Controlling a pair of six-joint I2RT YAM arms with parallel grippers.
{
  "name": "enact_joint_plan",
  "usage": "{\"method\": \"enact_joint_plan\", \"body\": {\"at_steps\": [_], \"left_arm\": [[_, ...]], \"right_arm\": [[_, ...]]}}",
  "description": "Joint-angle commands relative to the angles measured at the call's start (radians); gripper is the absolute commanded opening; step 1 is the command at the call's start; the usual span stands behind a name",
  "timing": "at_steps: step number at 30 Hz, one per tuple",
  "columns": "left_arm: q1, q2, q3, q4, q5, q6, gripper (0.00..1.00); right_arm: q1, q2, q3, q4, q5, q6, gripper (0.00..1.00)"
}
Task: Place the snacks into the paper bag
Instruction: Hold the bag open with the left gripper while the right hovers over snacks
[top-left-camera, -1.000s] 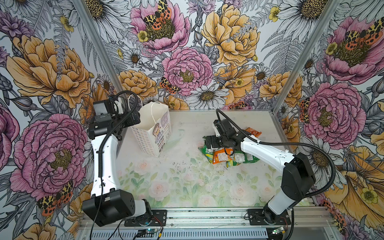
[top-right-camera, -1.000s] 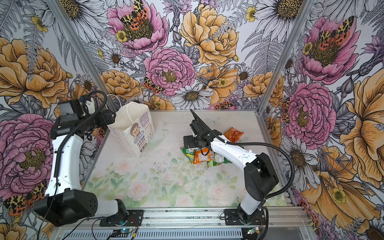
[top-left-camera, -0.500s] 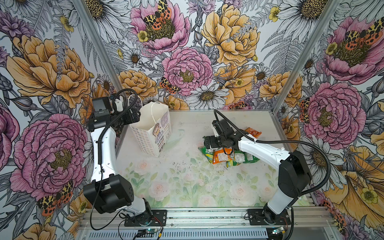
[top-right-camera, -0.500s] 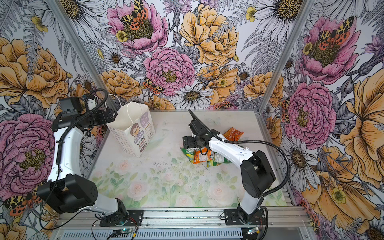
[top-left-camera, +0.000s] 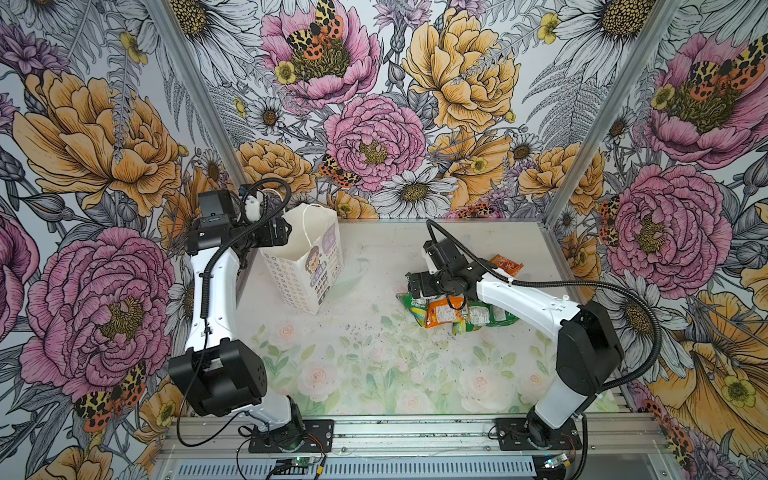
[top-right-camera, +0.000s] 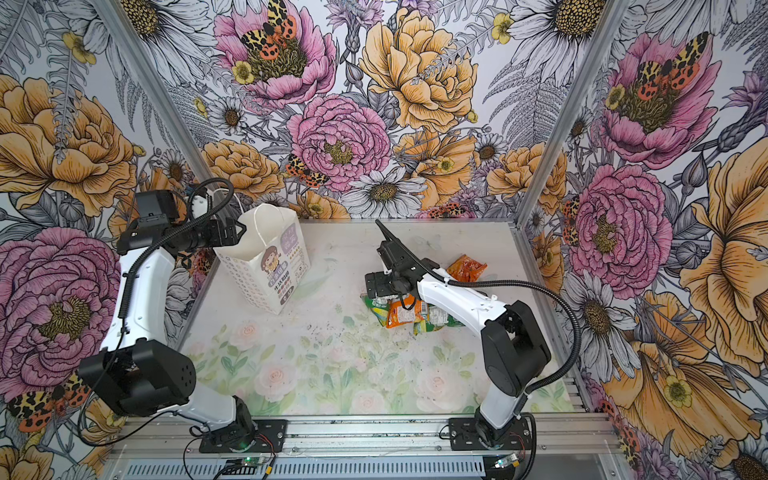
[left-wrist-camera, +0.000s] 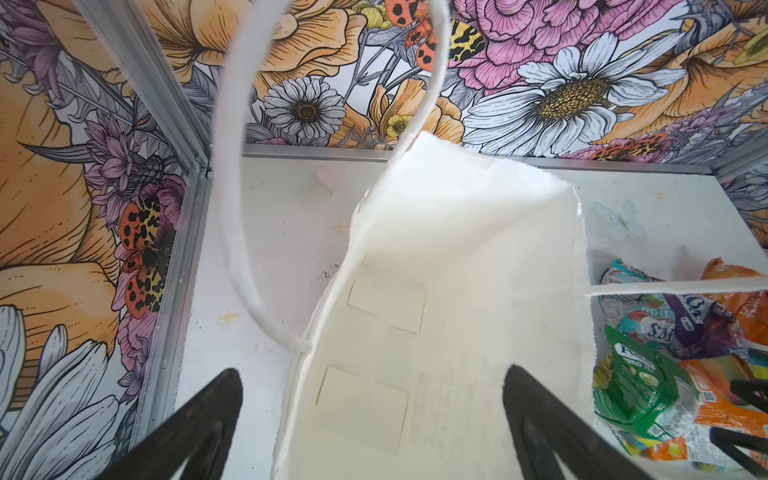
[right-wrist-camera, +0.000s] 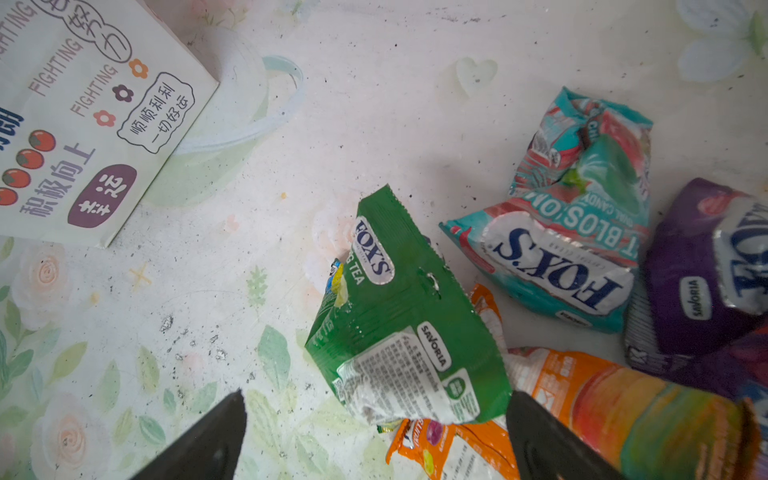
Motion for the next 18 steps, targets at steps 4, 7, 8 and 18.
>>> {"method": "enact_joint_plan", "body": {"at_steps": [4,7,8,18], "left_arm": [[-0.003,0.031,0.043,0.001,-0.057,0.039,0.99],[-0.003,0.037,0.046,0.001,-0.078,0.05,0.99],[-0.004,0.038,0.044,0.003,-0.078,0.052,0.99],[-0.013,0.06,0.044,0.017,-0.081,0.048,0.94]], "right_arm": [[0.0,0.004,0.021,0.001,0.007,-0.01,1.0],[0.0,0.0,0.015,0.001,0.008,-0.01,1.0],[0.0,-0.001,0.012,0.001,0.009,-0.01,1.0],[-0.001,-0.01,0.002,0.001,0.016,-0.008,1.0]]}}
